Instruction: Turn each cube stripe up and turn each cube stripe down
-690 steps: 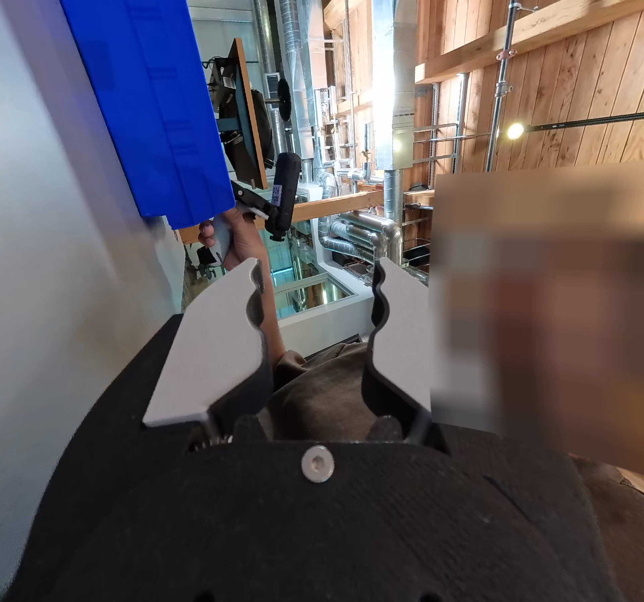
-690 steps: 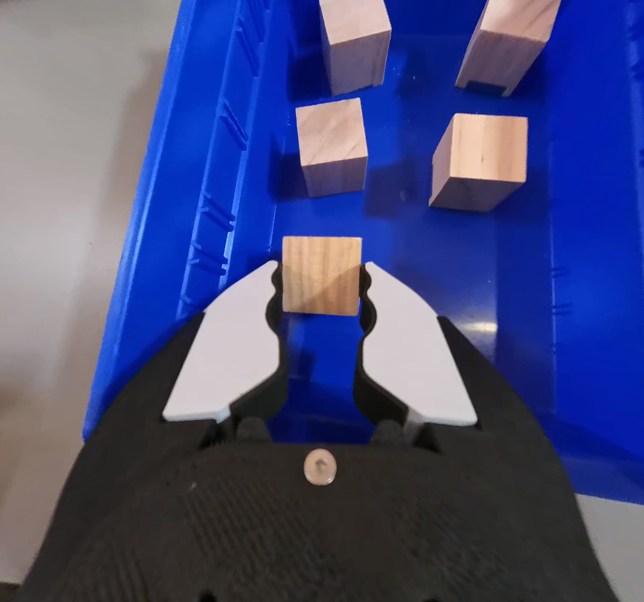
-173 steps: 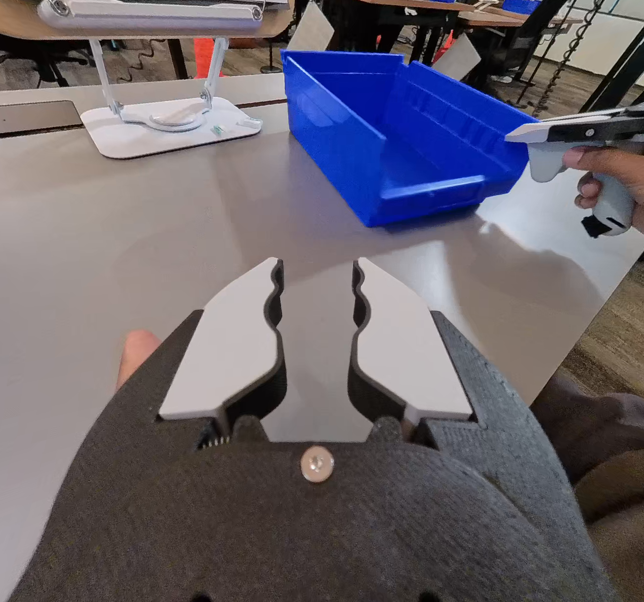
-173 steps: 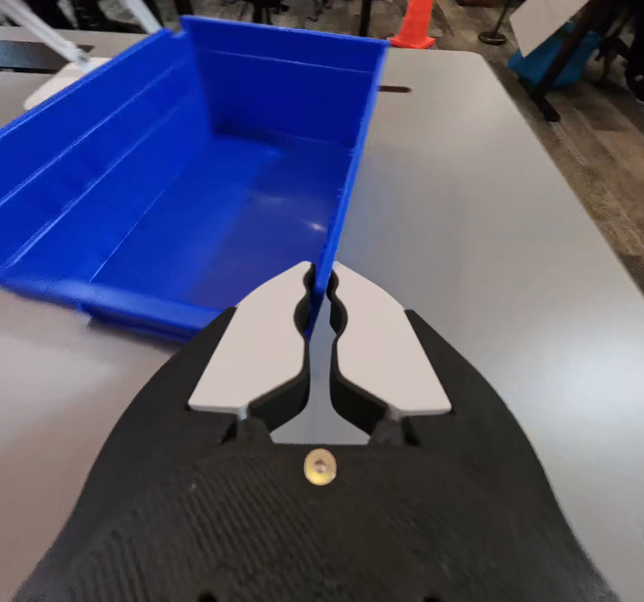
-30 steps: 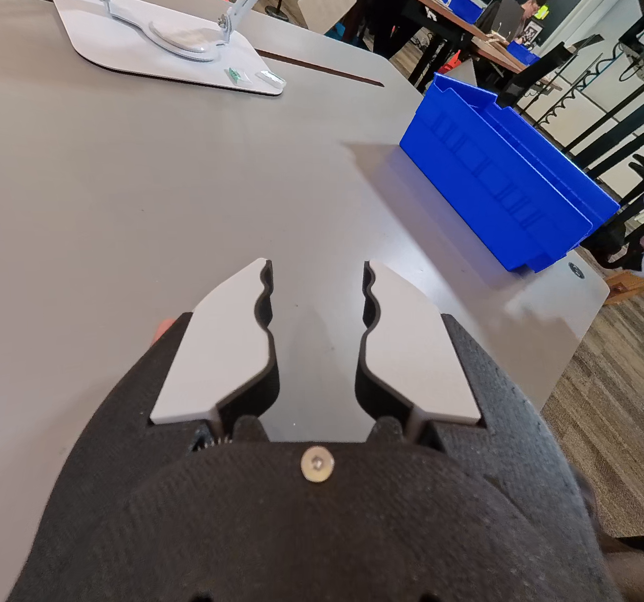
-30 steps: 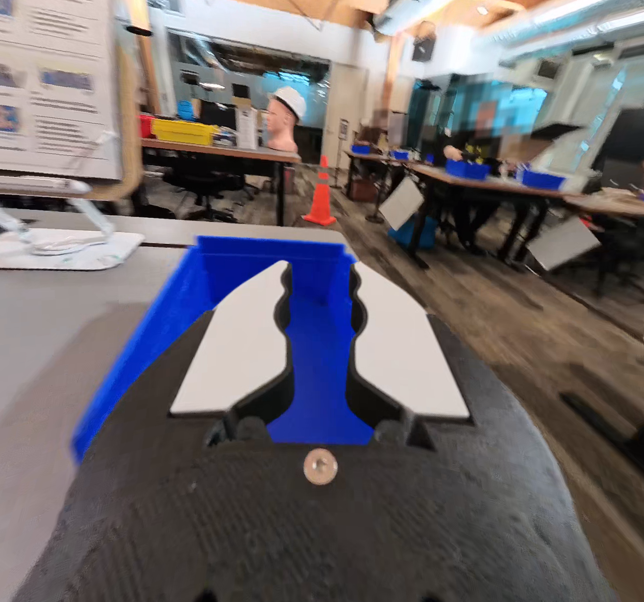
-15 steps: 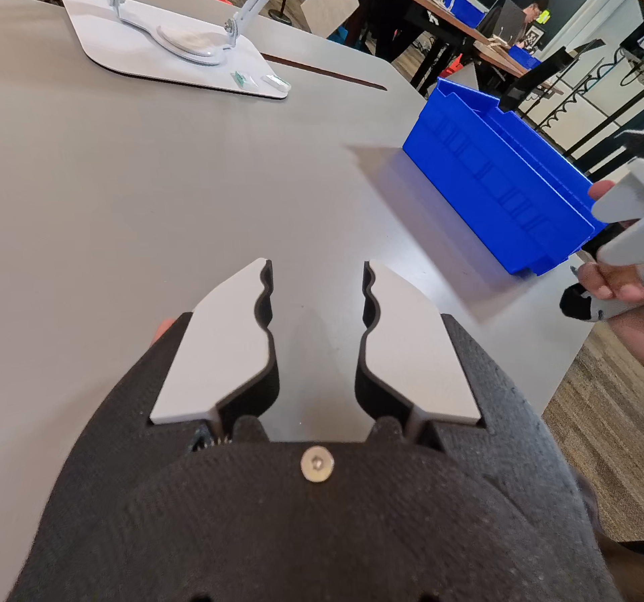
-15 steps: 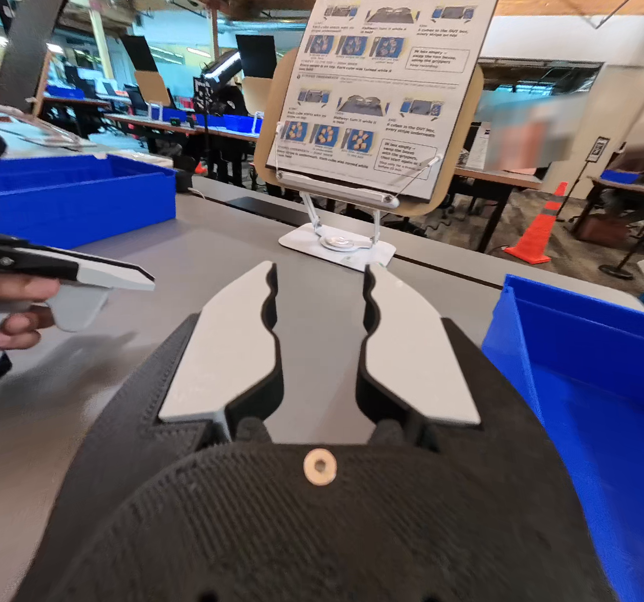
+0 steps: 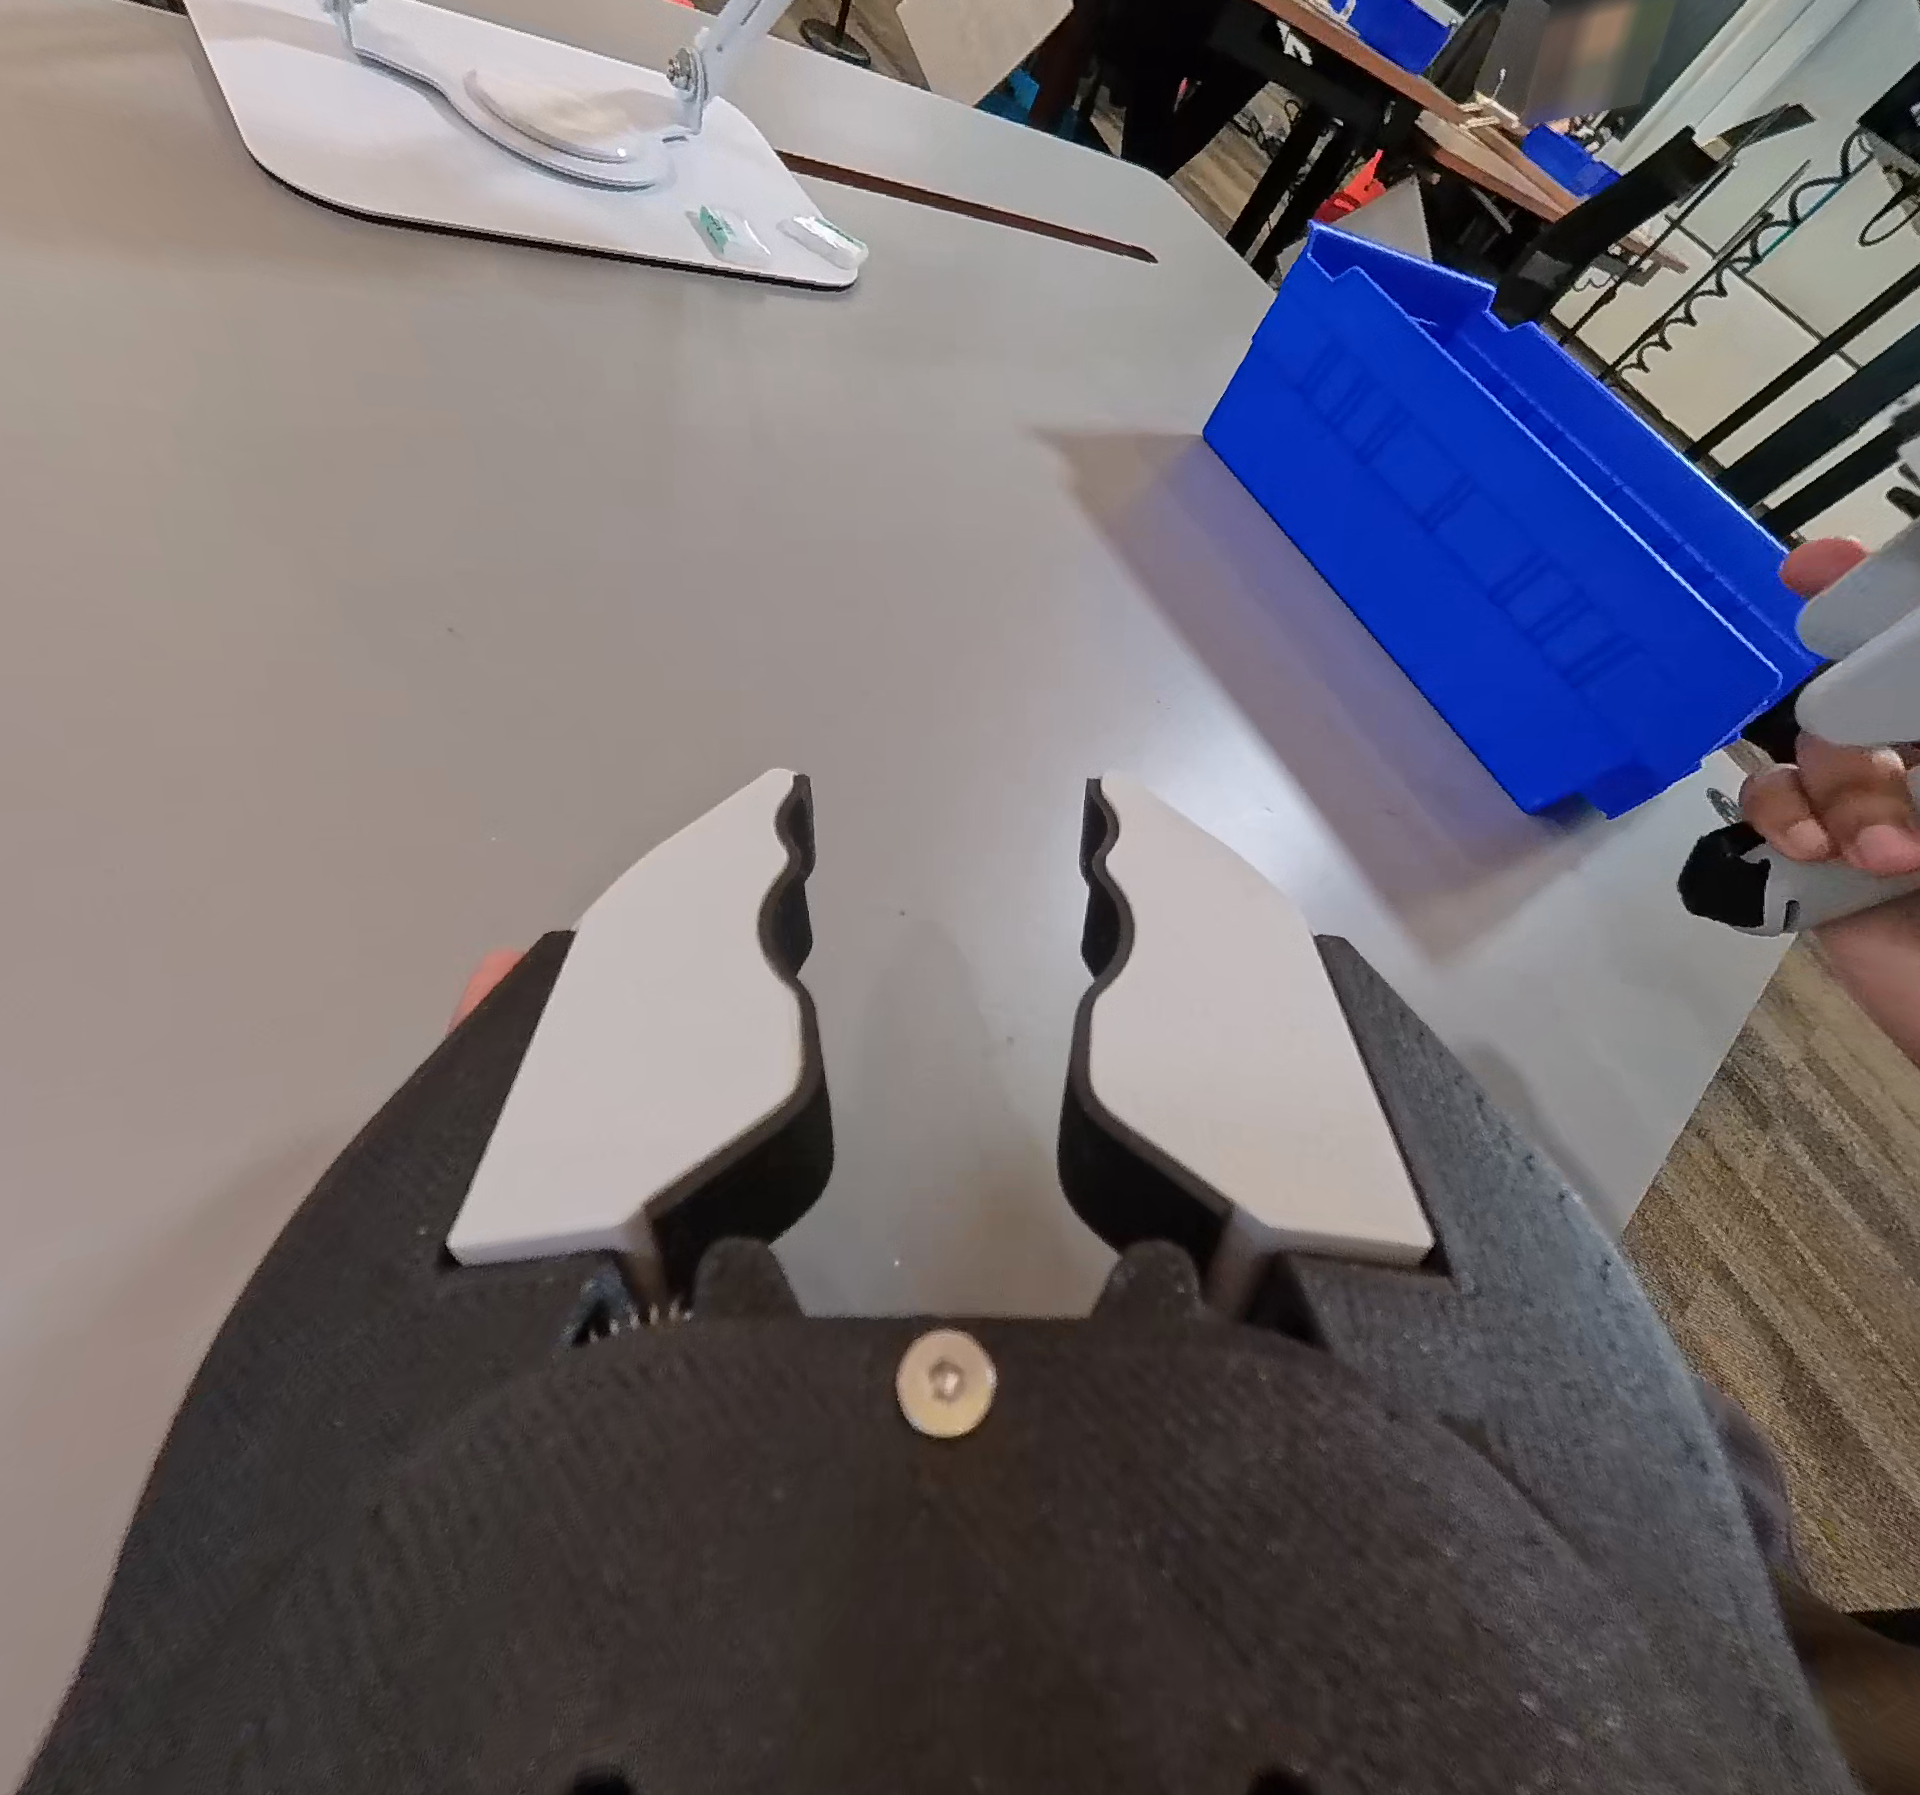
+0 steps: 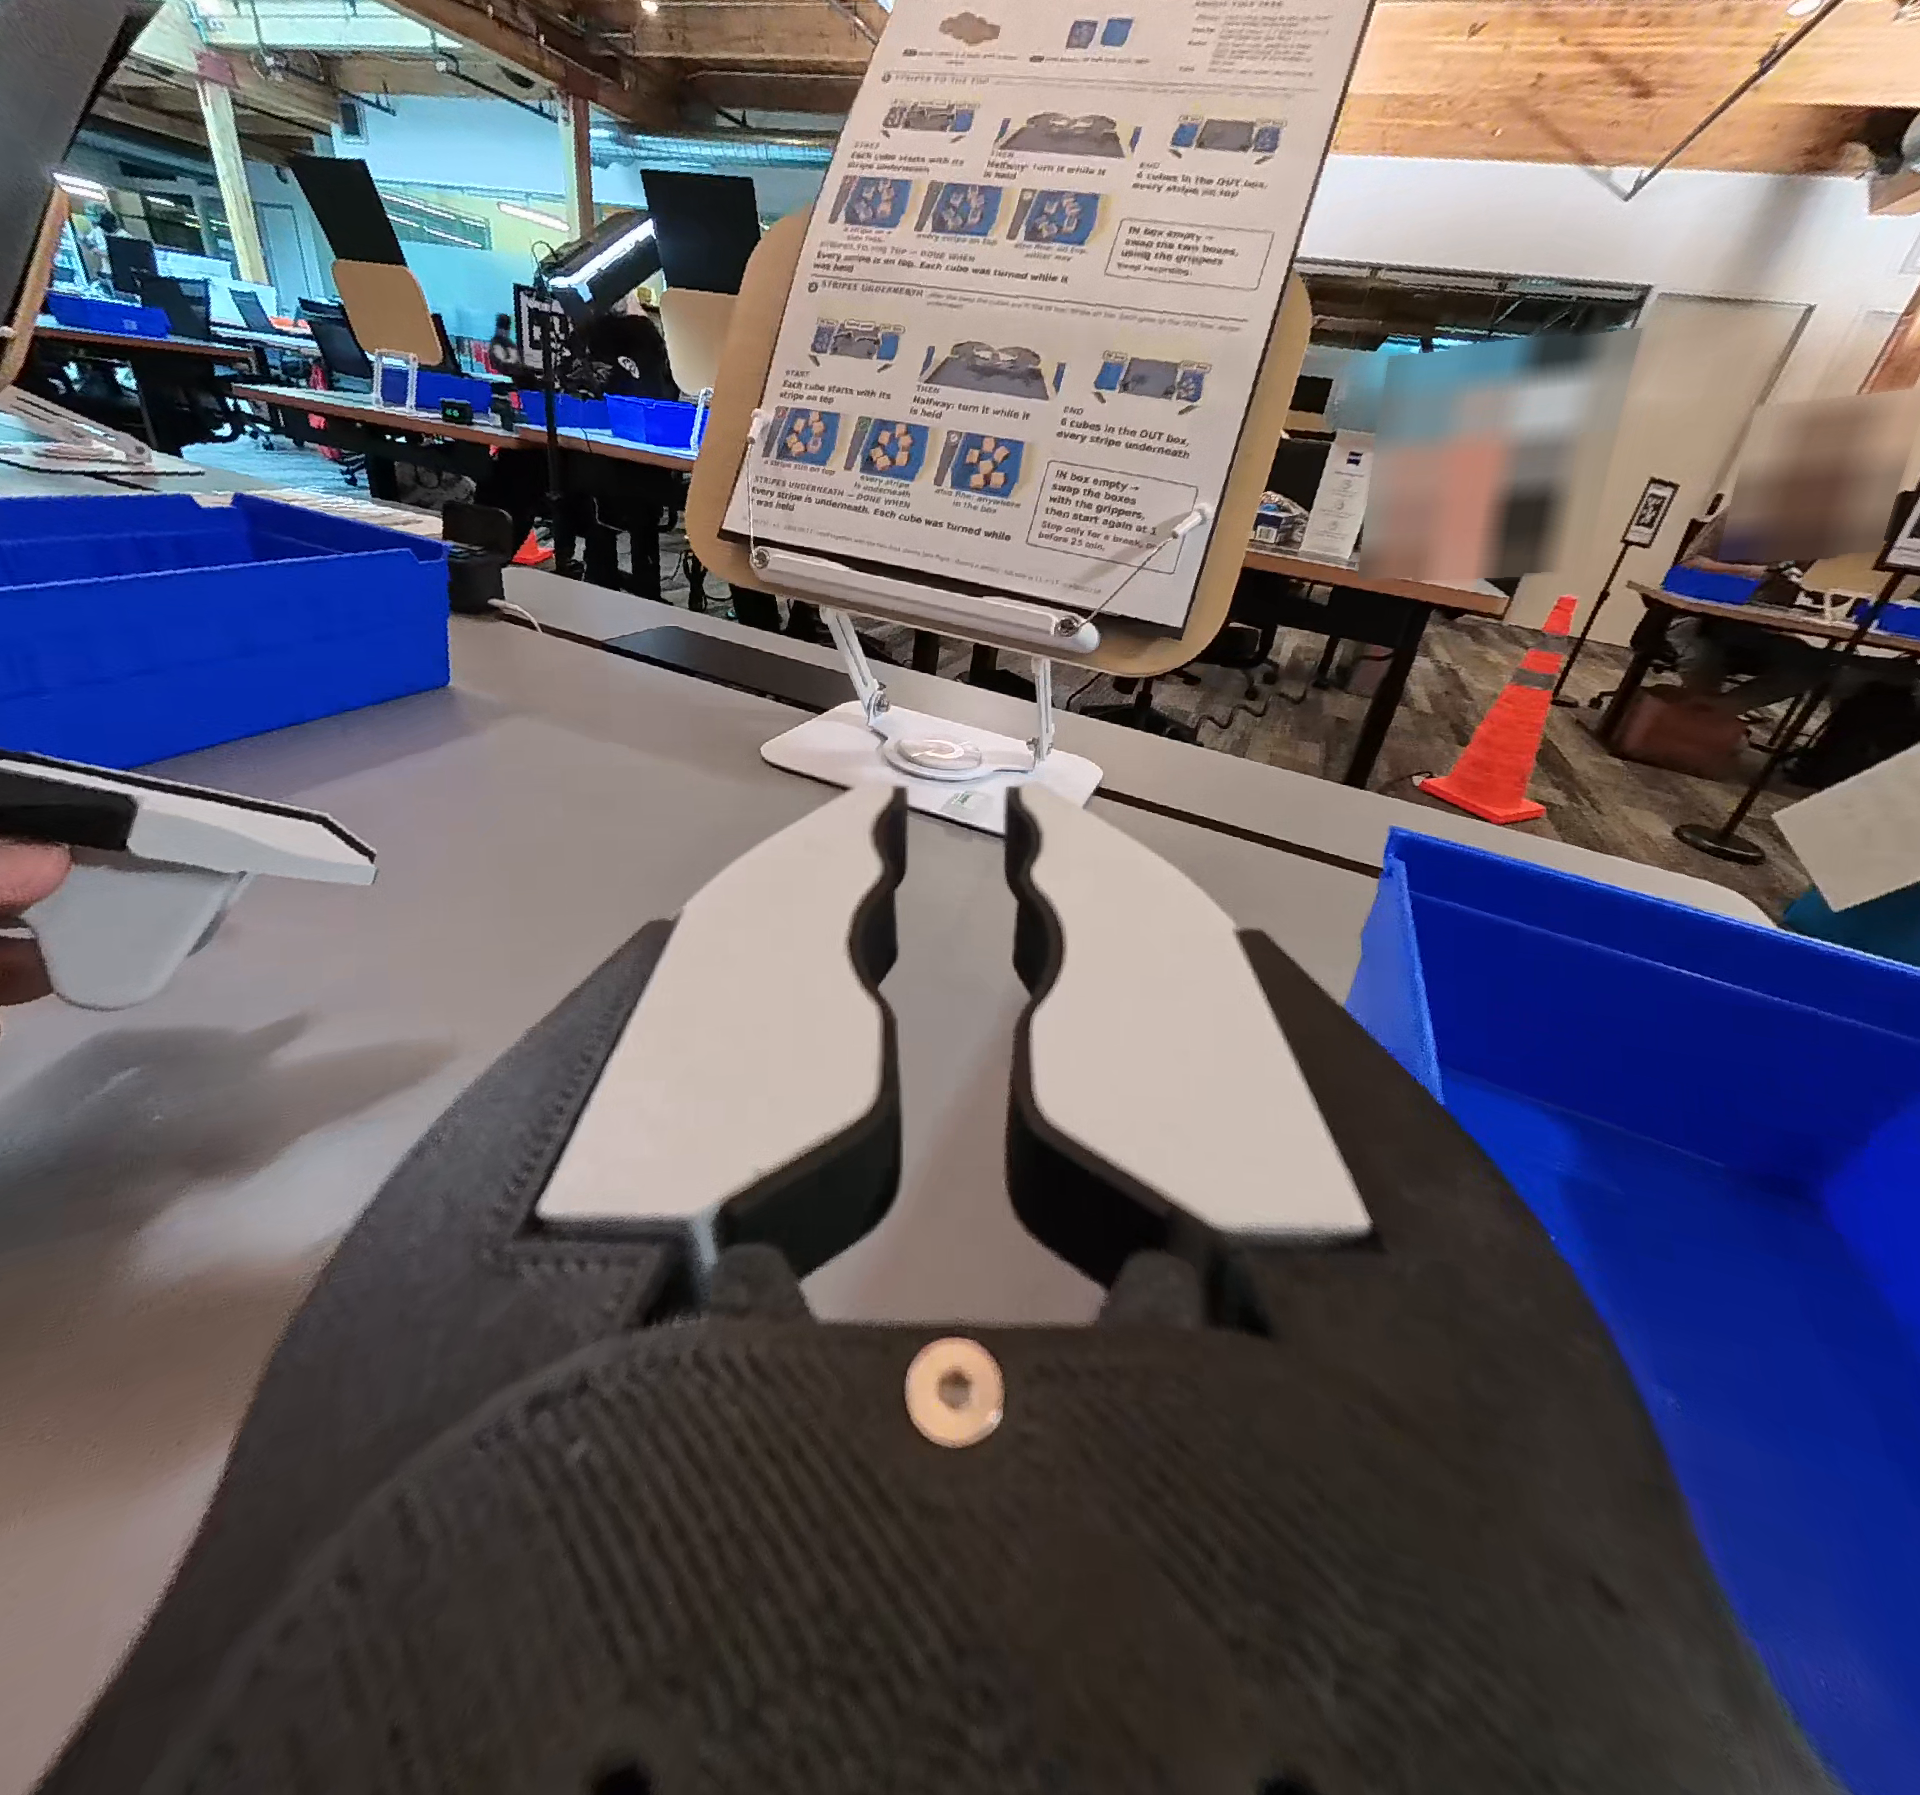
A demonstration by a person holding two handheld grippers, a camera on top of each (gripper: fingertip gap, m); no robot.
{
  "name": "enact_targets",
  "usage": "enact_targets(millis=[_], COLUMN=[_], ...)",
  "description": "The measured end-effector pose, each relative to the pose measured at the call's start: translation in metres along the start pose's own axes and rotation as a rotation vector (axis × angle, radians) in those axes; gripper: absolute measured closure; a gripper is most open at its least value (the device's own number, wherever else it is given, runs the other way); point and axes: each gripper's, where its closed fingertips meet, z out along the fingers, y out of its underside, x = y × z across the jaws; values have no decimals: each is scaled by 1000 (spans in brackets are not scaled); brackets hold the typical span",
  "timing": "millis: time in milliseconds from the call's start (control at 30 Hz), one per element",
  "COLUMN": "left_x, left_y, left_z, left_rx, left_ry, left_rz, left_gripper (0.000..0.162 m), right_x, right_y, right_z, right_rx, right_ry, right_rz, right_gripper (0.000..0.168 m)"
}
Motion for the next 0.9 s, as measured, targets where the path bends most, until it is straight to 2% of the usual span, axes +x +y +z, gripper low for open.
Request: enact_targets(millis=[200, 500, 900], left_x=[-1, -2, -3], left_y=[3, 2, 2], left_z=[2, 1, 1], left_rx=[-17, -12, -14], left_ry=[8, 8, -5], left_rz=[-11, -15, -19], left_gripper=[112, 111, 104], right_x=[-1, 0, 5], right_y=[-9, -15, 9], right_z=[-5, -8, -3], right_rx=[45, 95, 15], right_ry=[24, 20, -5], right_rz=[-54, -15, 101], right_gripper=[168, 168, 164])
